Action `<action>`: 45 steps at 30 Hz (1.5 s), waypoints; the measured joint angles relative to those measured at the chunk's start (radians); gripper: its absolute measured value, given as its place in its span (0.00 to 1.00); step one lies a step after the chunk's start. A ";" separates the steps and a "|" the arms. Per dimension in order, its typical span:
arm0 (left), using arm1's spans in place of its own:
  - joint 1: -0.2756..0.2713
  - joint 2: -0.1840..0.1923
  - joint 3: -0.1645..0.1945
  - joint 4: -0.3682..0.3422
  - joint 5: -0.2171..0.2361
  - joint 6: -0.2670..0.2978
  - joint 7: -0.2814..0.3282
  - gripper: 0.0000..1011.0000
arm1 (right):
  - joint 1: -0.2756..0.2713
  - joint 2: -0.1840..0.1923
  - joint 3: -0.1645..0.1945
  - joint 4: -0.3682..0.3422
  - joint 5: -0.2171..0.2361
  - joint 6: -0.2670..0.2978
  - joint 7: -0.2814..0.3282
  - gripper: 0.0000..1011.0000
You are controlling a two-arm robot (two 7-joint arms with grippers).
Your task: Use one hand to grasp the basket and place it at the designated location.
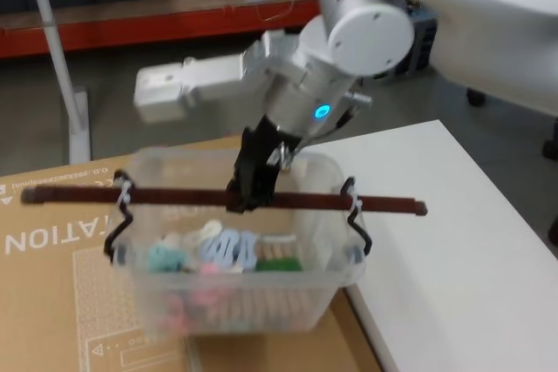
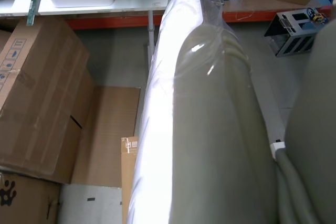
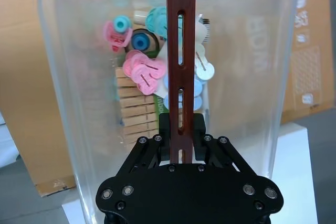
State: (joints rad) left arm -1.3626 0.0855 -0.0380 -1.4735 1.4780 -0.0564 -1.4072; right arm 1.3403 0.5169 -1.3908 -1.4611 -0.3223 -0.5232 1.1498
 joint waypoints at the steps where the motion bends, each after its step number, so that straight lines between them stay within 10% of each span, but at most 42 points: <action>1: 0.000 0.000 0.000 0.000 0.000 0.000 0.000 0.00 | 0.004 0.005 0.006 0.002 0.006 0.011 0.006 0.23; 14: 0.000 0.000 0.001 0.000 0.000 0.000 0.000 0.00 | 0.009 0.014 0.025 0.007 0.020 0.034 0.021 0.23; 45: 0.000 0.000 0.000 0.000 0.000 0.000 0.000 0.00 | 0.056 0.045 0.171 0.298 0.078 0.230 0.075 0.23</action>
State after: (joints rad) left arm -1.3626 0.0855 -0.0383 -1.4735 1.4779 -0.0563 -1.4072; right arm 1.3967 0.5616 -1.2199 -1.1628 -0.2440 -0.2934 1.2247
